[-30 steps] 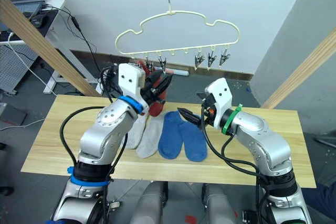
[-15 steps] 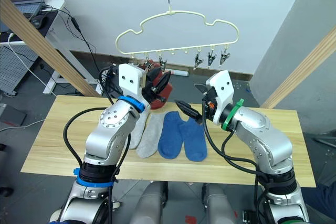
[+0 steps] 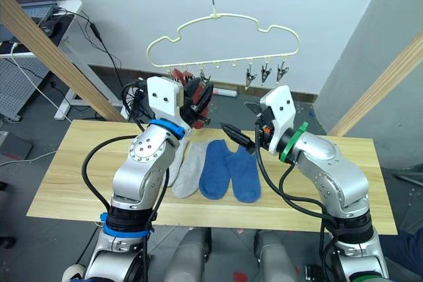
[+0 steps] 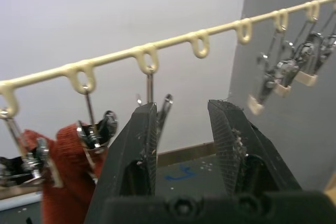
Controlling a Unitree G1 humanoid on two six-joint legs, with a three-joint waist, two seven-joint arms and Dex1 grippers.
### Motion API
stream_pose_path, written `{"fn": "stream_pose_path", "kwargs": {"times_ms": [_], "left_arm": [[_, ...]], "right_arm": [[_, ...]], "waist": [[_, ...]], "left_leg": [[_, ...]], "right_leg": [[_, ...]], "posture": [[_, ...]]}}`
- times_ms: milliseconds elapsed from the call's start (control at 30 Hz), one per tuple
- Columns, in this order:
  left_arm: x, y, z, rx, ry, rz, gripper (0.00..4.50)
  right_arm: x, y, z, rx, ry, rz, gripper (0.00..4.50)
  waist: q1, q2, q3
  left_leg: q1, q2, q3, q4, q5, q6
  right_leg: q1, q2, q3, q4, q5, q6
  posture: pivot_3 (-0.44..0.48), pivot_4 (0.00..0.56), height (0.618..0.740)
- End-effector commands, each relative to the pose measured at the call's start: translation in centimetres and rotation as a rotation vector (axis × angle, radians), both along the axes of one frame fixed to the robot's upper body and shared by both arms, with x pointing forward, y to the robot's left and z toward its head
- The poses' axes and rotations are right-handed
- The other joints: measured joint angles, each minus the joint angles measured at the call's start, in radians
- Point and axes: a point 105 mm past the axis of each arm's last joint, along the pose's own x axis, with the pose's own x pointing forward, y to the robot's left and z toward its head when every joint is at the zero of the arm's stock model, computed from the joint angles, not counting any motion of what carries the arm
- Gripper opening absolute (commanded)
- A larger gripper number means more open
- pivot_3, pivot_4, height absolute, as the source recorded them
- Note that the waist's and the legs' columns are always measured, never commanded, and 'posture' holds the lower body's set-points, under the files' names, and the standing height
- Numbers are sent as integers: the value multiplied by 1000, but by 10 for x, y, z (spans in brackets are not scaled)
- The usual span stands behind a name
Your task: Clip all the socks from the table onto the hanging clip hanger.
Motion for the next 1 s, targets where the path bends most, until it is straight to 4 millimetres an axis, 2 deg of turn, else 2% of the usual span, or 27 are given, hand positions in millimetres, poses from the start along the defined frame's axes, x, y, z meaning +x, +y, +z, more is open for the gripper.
{"fn": "stream_pose_path", "kwargs": {"times_ms": [33,467,767,1000], "left_arm": [[-3,2,14,-6,-69,18,1662],[6,-6,7,14,-42,0,1662],[18,-16,14,15,-64,-28,1662],[21,-17,18,18,-76,-37,1662]], "right_arm": [[-2,-2,13,28,-46,-3,4500],[0,-3,13,31,-38,-13,4500],[1,-4,13,34,-38,-20,4500],[1,-5,14,38,-39,-26,4500]], "waist": [[0,0,0],[0,0,0],[0,0,0],[-1,0,0]], "left_leg": [[0,0,0,0,0,0],[0,0,0,1,0,0],[0,0,0,1,0,0],[0,0,0,1,0,0]], "right_leg": [[0,0,0,0,0,0],[0,0,0,0,0,0],[1,0,0,0,0,0],[1,0,0,0,2,-3]], "posture": [[141,293,740],[137,297,740],[125,292,740],[121,289,740]]}}
